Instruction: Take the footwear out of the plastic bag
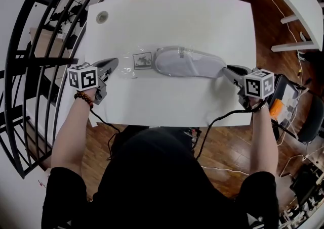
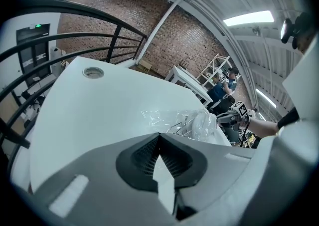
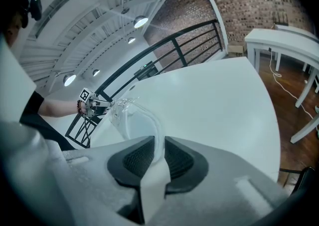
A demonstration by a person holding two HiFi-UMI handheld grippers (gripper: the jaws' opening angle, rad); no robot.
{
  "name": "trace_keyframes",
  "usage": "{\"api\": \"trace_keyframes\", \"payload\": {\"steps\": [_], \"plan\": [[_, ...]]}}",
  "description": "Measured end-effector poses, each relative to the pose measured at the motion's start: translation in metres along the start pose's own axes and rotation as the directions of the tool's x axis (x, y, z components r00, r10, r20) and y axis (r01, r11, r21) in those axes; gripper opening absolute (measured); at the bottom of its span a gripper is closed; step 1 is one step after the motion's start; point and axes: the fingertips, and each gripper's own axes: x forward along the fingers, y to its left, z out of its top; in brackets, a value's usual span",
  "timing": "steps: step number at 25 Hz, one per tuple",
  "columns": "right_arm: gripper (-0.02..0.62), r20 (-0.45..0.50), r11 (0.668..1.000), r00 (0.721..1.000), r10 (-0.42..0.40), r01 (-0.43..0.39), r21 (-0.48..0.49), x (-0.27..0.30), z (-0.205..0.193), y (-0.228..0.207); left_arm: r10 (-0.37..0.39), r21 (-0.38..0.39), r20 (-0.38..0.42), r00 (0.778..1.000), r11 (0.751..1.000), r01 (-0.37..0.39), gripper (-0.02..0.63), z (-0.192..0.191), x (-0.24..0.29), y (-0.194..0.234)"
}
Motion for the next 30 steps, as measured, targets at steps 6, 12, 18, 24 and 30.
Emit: {"api": "trace_keyframes", "payload": {"steps": [6,12,18,24,30], "plan": [[0.060,-0.006,1.000,1.000,-0.007,0.007,0.013,0.000,-0.007,-0.004,0.033,0.012,0.008,0.999,0.999,-0.033,0.017,0.003,-0.001,0.004],[0.071,-0.009,1.000,1.000,-0.019,0.019,0.001,0.003,-0.010,-0.006,0.118,0.017,0.088,0.989,0.993,-0.120,0.130,0.016,-0.009,0.012],[0.096,-0.007,0.999,0.999,-0.047,0.047,-0.010,0.002,-0.009,-0.013,0.192,0.156,0.163,0.968,0.964,-0.218,0.152,0.038,-0.021,-0.004],[0.169,0.009,0.993,0.996,-0.085,0.085,-0.084,-0.003,0.004,-0.014,0.070,0.342,0.116,0.991,0.934,-0.106,0.144,0.041,0.002,-0.072],[0.212,-0.079,0.977,0.996,-0.050,0.033,-0.212,0.018,0.023,-0.012,-0.002,0.457,-0.035,0.999,0.889,0.017,0.121,0.019,0.056,-0.126]]}}
